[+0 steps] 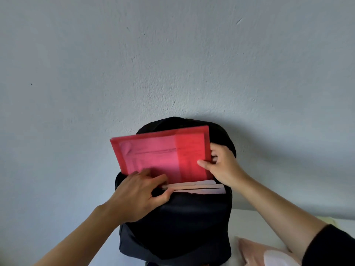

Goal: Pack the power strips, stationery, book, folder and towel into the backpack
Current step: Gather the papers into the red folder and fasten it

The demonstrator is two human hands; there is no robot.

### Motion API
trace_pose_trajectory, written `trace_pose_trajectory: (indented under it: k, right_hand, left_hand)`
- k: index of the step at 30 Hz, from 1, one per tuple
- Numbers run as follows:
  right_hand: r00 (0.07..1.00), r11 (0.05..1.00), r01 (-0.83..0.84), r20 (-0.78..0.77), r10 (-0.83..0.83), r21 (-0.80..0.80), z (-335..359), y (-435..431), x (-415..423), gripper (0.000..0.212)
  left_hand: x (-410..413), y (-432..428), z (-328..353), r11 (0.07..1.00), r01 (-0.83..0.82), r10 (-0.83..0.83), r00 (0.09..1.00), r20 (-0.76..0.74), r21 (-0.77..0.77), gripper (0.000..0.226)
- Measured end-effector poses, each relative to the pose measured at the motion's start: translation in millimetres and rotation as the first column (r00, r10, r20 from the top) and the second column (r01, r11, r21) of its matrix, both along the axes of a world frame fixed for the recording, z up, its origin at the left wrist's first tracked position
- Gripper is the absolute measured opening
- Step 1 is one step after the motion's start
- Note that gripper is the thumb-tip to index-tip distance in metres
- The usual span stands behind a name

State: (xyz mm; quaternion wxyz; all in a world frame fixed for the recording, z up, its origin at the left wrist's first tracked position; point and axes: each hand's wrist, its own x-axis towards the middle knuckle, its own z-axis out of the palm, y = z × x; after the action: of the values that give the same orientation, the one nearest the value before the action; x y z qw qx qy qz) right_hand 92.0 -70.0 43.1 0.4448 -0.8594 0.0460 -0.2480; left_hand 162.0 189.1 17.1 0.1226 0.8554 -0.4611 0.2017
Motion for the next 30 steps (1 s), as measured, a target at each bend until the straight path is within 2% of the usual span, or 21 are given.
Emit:
trace_pose_trajectory:
  k: [3, 6, 8, 11, 15, 17, 19, 21, 23, 25, 26, 28, 30]
  right_hand:
    - [0.990, 0.996, 0.048, -0.127, -0.058, -0.081, -5, -13, -4, 0.029]
    - [0.994, 0.994, 0.101, -0.038, -0.103, -0.039, -5, -14, -12, 0.037]
    - [0.995, 0.995, 0.097, -0.030, -0.098, -0.037, -9, -10, -13, 0.043]
    - [0.988, 0.987, 0.025, -0.149, -0.050, -0.161, -11, -13, -10, 0.045]
    - [0.960, 0.974, -0.003, -0.273, -0.060, -0.225, 3, -24, -9, 0.052]
    - [0.928, 0.958, 0.011, -0.355, -0.117, -0.286, 5, -31, -9, 0.056]
    - [0.905, 0.943, 0.023, -0.394, -0.161, -0.333, 7, -34, -8, 0.061]
    - [0.897, 0.944, 0.033, -0.408, -0.173, -0.328, 7, -35, -7, 0.064]
    - [0.894, 0.962, 0.045, -0.418, -0.160, -0.271, 4, -37, -7, 0.065]
    - [0.920, 0.982, 0.041, -0.377, -0.109, -0.185, 1, -37, -8, 0.058]
    - [0.949, 0.993, 0.031, -0.309, -0.065, -0.115, -1, -33, -10, 0.051]
    - [0.996, 0.998, 0.058, -0.076, -0.056, 0.016, -3, -20, -14, 0.035]
    - [0.983, 0.989, 0.139, 0.113, -0.143, 0.042, -6, -14, -12, 0.025]
  left_hand:
    - [0, 2, 0, 1.000, 0.013, -0.012, 0.999, -0.039, 0.017, 0.046]
    - [1, 3, 3, 0.999, 0.032, -0.030, 0.998, -0.059, 0.022, 0.050]
    - [1, 1, 6, 0.999, 0.040, -0.038, 0.996, -0.077, 0.019, 0.053]
    - [3, -1, 10, 0.999, 0.020, -0.016, 0.995, -0.099, 0.038, 0.061]
    - [7, -1, 15, 0.998, -0.017, 0.024, 0.994, -0.107, 0.061, 0.067]
    - [7, 1, 18, 0.999, -0.023, 0.027, 0.994, -0.103, 0.040, 0.061]
    - [11, 6, 23, 0.995, -0.086, 0.080, 0.990, -0.120, -0.044, 0.047]
    - [24, 15, 28, 0.959, -0.229, 0.193, 0.959, -0.207, -0.168, 0.033]
    - [36, 21, 31, 0.905, -0.366, 0.280, 0.896, -0.344, -0.216, 0.024]
    - [44, 22, 27, 0.867, -0.436, 0.281, 0.827, -0.487, -0.242, 0.019]
    - [47, 22, 24, 0.856, -0.449, 0.258, 0.799, -0.543, -0.255, 0.025]
    - [53, 19, 23, 0.844, -0.426, 0.156, 0.778, -0.608, -0.328, 0.030]
    - [56, 17, 28, 0.812, -0.401, 0.041, 0.764, -0.643, -0.425, 0.022]
